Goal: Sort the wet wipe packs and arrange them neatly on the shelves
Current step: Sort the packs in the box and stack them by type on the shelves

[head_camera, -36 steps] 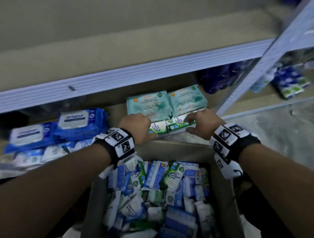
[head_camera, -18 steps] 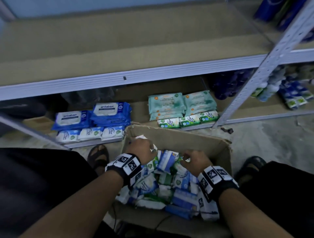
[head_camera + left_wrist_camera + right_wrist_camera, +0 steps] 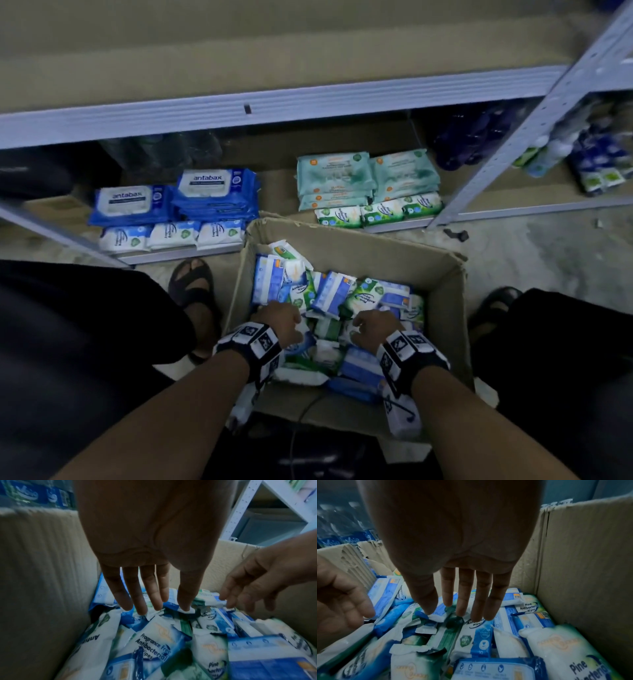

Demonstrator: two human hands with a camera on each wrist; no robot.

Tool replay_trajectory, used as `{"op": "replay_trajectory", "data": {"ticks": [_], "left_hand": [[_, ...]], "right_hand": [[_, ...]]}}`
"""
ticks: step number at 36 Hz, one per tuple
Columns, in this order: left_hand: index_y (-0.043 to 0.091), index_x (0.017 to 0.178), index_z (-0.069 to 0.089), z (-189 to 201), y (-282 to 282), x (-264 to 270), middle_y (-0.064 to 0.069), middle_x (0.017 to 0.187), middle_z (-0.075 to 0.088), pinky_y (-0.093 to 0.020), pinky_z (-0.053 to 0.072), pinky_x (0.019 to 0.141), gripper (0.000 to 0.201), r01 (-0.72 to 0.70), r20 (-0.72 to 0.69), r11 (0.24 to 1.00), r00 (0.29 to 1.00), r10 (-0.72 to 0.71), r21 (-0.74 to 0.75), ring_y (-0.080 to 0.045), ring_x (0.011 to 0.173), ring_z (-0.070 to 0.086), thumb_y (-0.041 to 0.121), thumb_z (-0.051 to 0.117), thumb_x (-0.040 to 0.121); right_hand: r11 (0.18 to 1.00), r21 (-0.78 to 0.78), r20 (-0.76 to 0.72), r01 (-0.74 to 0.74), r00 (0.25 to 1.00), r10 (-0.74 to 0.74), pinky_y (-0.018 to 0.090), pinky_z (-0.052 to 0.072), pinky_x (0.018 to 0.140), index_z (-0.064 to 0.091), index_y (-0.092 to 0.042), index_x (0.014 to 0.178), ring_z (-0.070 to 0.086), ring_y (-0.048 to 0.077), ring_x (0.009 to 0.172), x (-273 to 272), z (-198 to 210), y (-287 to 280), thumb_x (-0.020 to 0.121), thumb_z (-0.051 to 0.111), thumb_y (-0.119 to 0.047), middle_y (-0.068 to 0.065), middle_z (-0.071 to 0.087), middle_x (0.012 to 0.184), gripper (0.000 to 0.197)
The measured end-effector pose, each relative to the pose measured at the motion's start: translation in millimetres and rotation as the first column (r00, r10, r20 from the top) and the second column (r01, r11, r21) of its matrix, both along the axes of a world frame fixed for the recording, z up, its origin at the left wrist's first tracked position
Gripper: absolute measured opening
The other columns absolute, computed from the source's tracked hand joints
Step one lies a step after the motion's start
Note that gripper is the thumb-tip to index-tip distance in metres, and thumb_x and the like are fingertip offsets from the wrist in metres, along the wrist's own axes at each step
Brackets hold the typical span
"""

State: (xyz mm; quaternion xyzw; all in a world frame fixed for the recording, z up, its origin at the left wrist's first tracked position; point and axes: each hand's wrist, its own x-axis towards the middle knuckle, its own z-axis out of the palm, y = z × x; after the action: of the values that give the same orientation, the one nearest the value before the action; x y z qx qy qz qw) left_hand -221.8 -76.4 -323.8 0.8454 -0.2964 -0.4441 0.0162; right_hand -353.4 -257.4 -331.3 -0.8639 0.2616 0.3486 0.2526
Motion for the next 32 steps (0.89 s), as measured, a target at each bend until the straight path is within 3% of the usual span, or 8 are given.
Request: {"op": "replay_trajectory", "data": {"ticks": [3, 5, 11, 15, 19, 24, 28, 32], "left_hand": [[0.018, 0.131, 0.059, -8, -7, -4, -0.004, 0.132, 0.059, -0.036, 0.05, 0.098, 0.043, 0.066, -0.04, 0.998, 0.997, -0.066, -0.014, -0.022, 0.117, 0.057, 0.031, 0.067, 0.09], [0.018, 0.126, 0.063, -12, -13, -8, -0.004, 0.128, 0.062, -0.032, 0.051, 0.092, 0.039, 0.096, -0.043, 0.994, 0.994, -0.098, -0.049, -0.022, 0.113, 0.059, 0.028, 0.068, 0.088], [0.016, 0.133, 0.058, -30, -28, -16, -0.003, 0.131, 0.06, -0.036, 0.052, 0.096, 0.054, 0.082, -0.12, 0.994, 0.989, -0.09, -0.07, -0.02, 0.114, 0.059, 0.037, 0.073, 0.085], [0.013, 0.133, 0.058, -40, -36, -20, -0.006, 0.129, 0.061, -0.037, 0.052, 0.095, 0.055, 0.121, -0.126, 0.988, 0.983, -0.133, -0.099, -0.023, 0.114, 0.059, 0.035, 0.074, 0.085], [0.012, 0.133, 0.058, -47, -41, -19, -0.008, 0.13, 0.061, -0.04, 0.051, 0.096, 0.056, 0.131, -0.168, 0.986, 0.975, -0.148, -0.106, -0.025, 0.116, 0.058, 0.035, 0.075, 0.084], [0.014, 0.127, 0.063, -55, -42, -17, -0.006, 0.123, 0.065, -0.036, 0.054, 0.089, 0.052, 0.173, -0.173, 0.981, 0.967, -0.187, -0.093, -0.025, 0.108, 0.061, 0.037, 0.077, 0.082], [0.017, 0.123, 0.067, -59, -40, -16, -0.001, 0.119, 0.067, -0.025, 0.049, 0.083, 0.045, 0.162, -0.177, 0.981, 0.968, -0.179, -0.106, -0.021, 0.108, 0.062, 0.03, 0.077, 0.081], [0.014, 0.099, 0.075, -60, -39, -14, -0.001, 0.106, 0.071, -0.023, 0.049, 0.076, 0.02, 0.154, -0.207, 0.982, 0.963, -0.174, -0.109, -0.02, 0.098, 0.065, 0.023, 0.076, 0.082]], "right_hand": [[1.0, 0.0, 0.005, 0.026, 1.0, -0.026, 0.032, 0.05, 0.096, 0.055, -0.022, 0.131, 0.057, 0.023, 0.118, 4, -7, -2, 0.091, 0.063, -0.039, 0.004, 0.06, 0.13, 0.045], [0.999, -0.008, 0.02, 0.046, 0.999, -0.046, 0.033, 0.049, 0.097, 0.054, -0.02, 0.134, 0.055, 0.024, 0.121, 8, -12, -5, 0.091, 0.064, -0.033, 0.006, 0.058, 0.134, 0.046], [0.988, -0.101, 0.055, 0.115, 0.992, -0.11, 0.04, 0.049, 0.097, 0.046, -0.02, 0.142, 0.049, 0.031, 0.125, 21, -26, -19, 0.093, 0.058, -0.017, 0.008, 0.037, 0.145, 0.051], [0.987, -0.158, 0.041, 0.038, 0.999, -0.032, 0.044, 0.045, 0.099, 0.03, -0.019, 0.151, 0.034, 0.036, 0.132, 31, -35, -29, 0.094, 0.052, -0.007, 0.005, 0.022, 0.156, 0.062], [0.986, -0.138, 0.0, -0.091, 0.996, 0.091, 0.043, 0.04, 0.102, 0.021, -0.026, 0.155, 0.032, 0.037, 0.13, 38, -45, -37, 0.095, 0.054, -0.006, 0.0, 0.014, 0.161, 0.071], [0.981, -0.133, -0.093, -0.142, 0.987, 0.13, 0.047, 0.045, 0.101, 0.015, -0.033, 0.156, 0.025, 0.04, 0.135, 39, -56, -39, 0.093, 0.06, -0.011, 0.004, 0.012, 0.16, 0.081], [0.979, -0.159, -0.116, -0.127, 0.987, 0.109, 0.049, 0.047, 0.096, 0.029, -0.031, 0.152, 0.03, 0.037, 0.128, 38, -55, -42, 0.088, 0.071, -0.037, 0.009, 0.027, 0.141, 0.077], [0.961, -0.211, -0.162, -0.179, 0.976, 0.147, 0.053, 0.038, 0.105, 0.045, -0.025, 0.14, 0.028, 0.039, 0.131, 26, -54, -49, 0.079, 0.075, -0.053, 0.01, 0.029, 0.14, 0.074]]}}
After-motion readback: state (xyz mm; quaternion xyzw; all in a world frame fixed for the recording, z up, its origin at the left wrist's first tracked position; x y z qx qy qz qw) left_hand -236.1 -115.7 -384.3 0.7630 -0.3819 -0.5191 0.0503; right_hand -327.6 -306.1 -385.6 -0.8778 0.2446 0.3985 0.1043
